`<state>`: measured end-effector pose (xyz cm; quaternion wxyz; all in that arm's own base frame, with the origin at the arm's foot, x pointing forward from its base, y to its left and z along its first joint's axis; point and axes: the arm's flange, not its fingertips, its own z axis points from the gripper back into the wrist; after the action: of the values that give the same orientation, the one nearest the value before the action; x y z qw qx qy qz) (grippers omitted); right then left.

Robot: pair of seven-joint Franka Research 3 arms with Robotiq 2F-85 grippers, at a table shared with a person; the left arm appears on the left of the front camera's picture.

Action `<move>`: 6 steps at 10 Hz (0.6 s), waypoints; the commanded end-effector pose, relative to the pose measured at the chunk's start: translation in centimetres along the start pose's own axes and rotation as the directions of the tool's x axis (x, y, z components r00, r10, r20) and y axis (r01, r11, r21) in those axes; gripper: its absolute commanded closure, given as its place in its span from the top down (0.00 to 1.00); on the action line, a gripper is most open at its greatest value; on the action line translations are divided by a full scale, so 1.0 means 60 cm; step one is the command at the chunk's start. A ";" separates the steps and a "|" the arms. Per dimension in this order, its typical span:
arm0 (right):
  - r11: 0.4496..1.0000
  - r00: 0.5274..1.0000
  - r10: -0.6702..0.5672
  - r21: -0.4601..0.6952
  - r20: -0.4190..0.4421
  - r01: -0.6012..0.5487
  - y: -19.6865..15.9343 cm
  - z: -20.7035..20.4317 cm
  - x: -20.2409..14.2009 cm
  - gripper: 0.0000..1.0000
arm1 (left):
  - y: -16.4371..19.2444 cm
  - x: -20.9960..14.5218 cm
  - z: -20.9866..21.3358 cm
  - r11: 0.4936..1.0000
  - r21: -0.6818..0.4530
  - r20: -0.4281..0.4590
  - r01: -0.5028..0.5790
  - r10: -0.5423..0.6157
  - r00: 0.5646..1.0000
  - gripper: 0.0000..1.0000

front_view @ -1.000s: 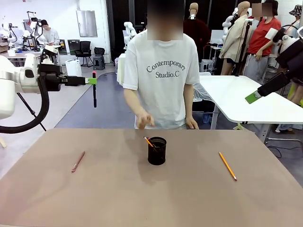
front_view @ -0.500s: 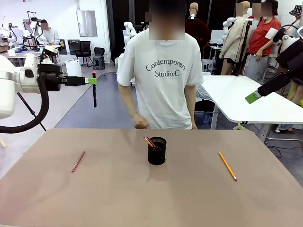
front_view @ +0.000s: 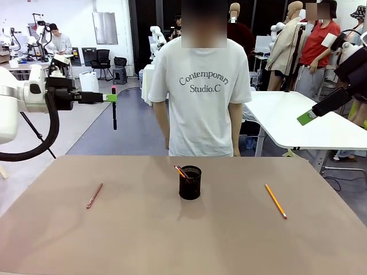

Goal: Place the pens into the pen holder.
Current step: Pick up a writing instrument from the table and place it into the Pen holder.

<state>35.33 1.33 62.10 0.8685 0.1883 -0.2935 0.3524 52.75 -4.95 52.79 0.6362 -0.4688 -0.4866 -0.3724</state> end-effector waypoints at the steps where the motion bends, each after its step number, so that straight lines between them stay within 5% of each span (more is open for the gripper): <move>1: 1.000 1.000 -0.005 0.011 0.006 0.005 0.002 0.001 0.002 1.00 | -0.003 0.002 0.000 1.000 -0.001 0.000 -0.002 0.002 1.000 0.00; 6: 1.000 1.000 -0.005 0.011 0.006 0.005 0.002 0.001 0.002 1.00 | 0.004 0.000 -0.027 0.999 -0.033 0.029 0.033 -0.032 0.999 0.00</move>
<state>35.33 1.33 62.10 0.8685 0.1883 -0.2935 0.3524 52.86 -5.36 52.76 0.6337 -0.4709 -0.4860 -0.3749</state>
